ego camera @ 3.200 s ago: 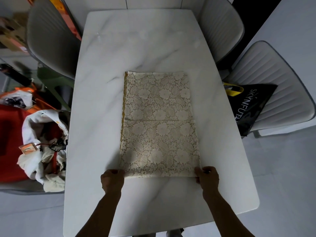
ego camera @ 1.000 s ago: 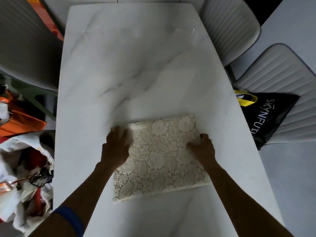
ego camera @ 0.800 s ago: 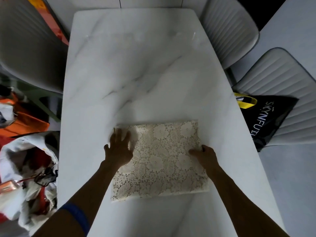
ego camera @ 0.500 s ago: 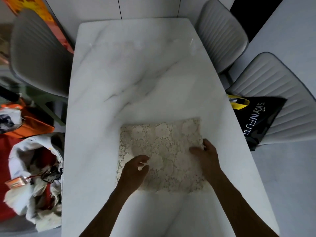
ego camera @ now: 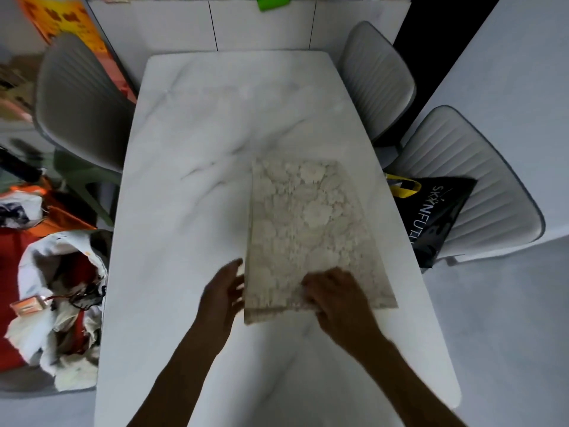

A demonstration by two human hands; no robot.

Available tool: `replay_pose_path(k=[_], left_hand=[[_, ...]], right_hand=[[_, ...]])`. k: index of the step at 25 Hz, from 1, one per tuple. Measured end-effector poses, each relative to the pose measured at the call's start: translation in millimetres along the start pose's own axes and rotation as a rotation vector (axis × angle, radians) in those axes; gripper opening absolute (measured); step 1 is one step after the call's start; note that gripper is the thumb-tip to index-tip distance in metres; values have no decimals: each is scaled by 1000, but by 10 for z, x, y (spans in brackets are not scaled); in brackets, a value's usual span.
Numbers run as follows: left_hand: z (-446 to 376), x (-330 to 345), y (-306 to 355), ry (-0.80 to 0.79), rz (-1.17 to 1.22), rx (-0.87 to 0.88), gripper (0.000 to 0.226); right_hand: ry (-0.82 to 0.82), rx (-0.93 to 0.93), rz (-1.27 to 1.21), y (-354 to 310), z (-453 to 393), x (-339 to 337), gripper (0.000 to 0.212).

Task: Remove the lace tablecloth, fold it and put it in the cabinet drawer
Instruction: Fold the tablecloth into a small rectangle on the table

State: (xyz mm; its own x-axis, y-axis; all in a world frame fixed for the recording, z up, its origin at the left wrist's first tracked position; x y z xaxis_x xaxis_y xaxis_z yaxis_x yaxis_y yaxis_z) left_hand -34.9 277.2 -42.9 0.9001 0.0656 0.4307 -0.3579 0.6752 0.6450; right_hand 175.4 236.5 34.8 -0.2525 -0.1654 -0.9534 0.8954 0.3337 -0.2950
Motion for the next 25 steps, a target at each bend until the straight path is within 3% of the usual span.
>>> replay_pose_path(k=[2, 3, 5, 8, 10, 14, 15, 17, 19, 22, 25], left_hand=[[104, -234, -563, 125, -211, -162, 11], [139, -343, -805, 177, -384, -200, 11], [174, -405, -1060, 229, -692, -150, 16], [205, -291, -1049, 348, -832, -18, 18], [171, -222, -994, 381, -883, 14, 19], [76, -194, -1027, 427, -975, -34, 21], [69, -243, -1050, 450, -956, -56, 20], [62, -347, -1114, 467, -898, -107, 21], [77, -392, -1166, 469, -906, -113, 24], [75, -312, -1200, 469, -925, -48, 15], [46, -274, -1178, 402, -856, -14, 13]], right_hand=[[-366, 71, -17, -24, 451, 739, 41], [-473, 75, -26, -38, 674, 1015, 41], [-425, 112, -83, 60, 918, 1248, 47], [-285, 462, -169, 573, 975, 1209, 61], [-355, 600, -140, 856, 1042, 1265, 68], [-530, 585, -237, 916, 1127, 1470, 75], [-486, 608, -307, 940, 1106, 1435, 73], [-208, 598, -450, 1044, 973, 1299, 46], [-24, 763, -679, 1245, 952, 1245, 31], [-67, 1050, -899, 1410, 1063, 1392, 28], [-76, 1059, -896, 1390, 1127, 1396, 11]])
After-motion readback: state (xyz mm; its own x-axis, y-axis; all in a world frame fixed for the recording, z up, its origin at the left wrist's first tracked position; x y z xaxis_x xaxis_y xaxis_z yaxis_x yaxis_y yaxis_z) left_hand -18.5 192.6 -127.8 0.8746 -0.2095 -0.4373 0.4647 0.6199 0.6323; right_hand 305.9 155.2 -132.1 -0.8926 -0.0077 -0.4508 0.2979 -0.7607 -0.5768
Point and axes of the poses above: each hand's wrist, its own z-axis away from the middle knuckle, its own x-axis out of the palm, y = z × x, the point moved 6 cm from there along -z, towards the middle knuckle, and after that the axes turned 11 degrees about -y, right-handed, at the moved point
